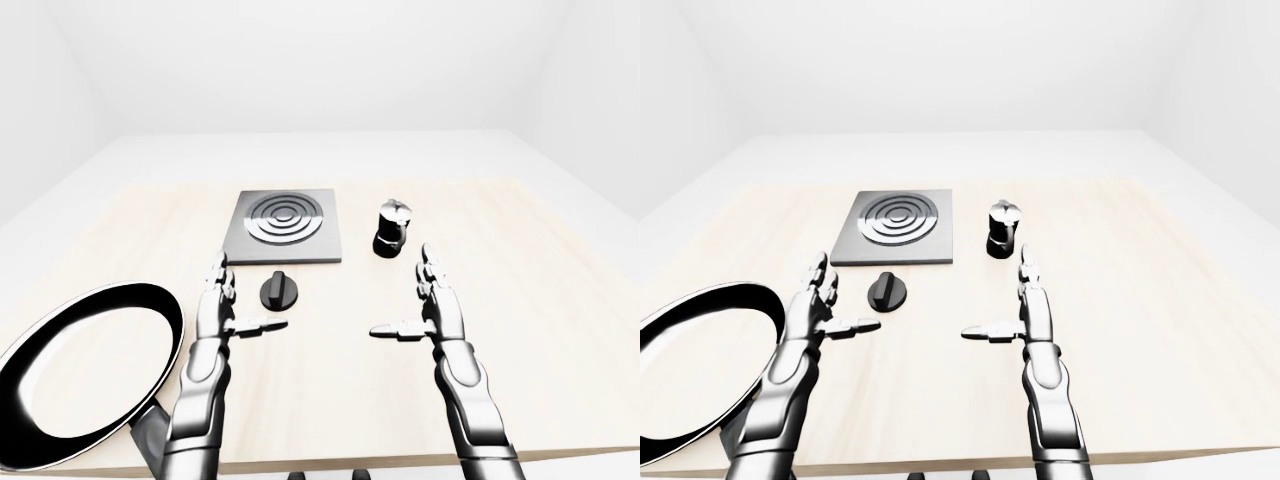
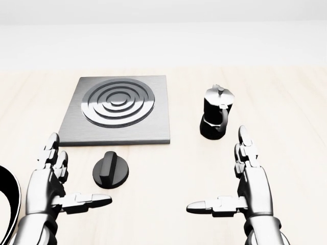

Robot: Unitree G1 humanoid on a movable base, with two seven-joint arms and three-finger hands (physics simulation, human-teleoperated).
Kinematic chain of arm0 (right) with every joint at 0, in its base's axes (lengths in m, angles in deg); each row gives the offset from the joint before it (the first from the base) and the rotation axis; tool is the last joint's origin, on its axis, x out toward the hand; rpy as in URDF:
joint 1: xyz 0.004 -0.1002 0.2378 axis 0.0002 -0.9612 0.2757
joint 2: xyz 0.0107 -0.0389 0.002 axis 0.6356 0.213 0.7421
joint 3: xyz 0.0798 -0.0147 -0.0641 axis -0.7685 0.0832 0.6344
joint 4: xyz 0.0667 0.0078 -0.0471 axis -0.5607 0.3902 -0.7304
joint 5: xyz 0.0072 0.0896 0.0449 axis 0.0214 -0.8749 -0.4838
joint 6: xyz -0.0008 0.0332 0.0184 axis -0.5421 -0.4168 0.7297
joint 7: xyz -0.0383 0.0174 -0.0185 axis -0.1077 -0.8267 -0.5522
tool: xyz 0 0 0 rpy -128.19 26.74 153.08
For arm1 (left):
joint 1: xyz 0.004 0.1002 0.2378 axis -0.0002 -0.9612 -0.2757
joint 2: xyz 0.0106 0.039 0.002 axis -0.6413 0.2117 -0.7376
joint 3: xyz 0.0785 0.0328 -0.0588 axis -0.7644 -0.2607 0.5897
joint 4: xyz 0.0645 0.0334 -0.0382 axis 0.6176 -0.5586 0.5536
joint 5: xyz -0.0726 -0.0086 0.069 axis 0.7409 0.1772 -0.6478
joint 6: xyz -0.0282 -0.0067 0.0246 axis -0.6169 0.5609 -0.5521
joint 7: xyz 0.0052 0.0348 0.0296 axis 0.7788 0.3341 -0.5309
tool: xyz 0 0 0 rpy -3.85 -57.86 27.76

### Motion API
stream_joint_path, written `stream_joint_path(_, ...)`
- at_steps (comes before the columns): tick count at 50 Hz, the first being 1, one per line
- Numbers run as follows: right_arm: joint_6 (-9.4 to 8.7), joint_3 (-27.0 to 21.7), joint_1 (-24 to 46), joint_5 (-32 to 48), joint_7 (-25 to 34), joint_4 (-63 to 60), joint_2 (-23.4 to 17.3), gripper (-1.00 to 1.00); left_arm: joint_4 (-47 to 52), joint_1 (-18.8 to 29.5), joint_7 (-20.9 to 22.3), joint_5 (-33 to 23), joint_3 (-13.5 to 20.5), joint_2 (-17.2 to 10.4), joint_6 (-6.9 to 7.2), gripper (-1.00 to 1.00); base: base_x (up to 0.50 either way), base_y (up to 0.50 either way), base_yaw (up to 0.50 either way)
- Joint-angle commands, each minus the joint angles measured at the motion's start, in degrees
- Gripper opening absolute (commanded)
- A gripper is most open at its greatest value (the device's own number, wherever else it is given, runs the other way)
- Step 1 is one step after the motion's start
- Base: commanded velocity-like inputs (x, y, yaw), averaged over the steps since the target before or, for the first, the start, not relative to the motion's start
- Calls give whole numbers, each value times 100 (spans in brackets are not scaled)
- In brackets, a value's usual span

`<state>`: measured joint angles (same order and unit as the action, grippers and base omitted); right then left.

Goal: Turn on the stove.

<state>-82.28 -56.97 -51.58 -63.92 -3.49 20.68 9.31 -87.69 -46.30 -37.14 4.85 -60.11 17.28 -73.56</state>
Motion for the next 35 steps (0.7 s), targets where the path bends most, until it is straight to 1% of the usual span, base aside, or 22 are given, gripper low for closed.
stream_joint_path(1,-27,1,-11,-15,8,-25,1,100,-238,136,-27,-74,-21,-43,0,100,0,0,0)
stream_joint_path(7,10,-4,-5,-27,15,43,1,100,-311,138,-11,-120,-42,-39,0,100,0,0,0)
stream_joint_path(9,35,-4,-4,-41,16,84,4,100,-309,134,-12,-214,-86,-43,0,100,0,0,0)
stream_joint_path(11,9,0,-5,-42,16,59,4,100,-307,138,-3,-242,-89,-41,0,100,0,0,0)
stream_joint_path(13,31,-2,-2,-41,16,72,0,100,-390,171,7,-349,-125,-54,0,100,0,0,0)
stream_joint_path(14,5,-1,-6,-45,17,53,2,100,-391,177,16,-382,-138,-51,0,100,0,0,0)
stream_joint_path(17,8,1,-10,-50,18,62,4,100,-420,192,37,-494,-177,-46,0,100,0,0,0)
stream_joint_path(25,-40,-1,3,-56,18,27,2,100,-468,264,72,-609,-220,-24,0,100,0,0,0)
stream_joint_path(35,-2,-6,9,-73,24,93,0,100,-512,316,110,-705,-302,18,0,100,0,0,0)
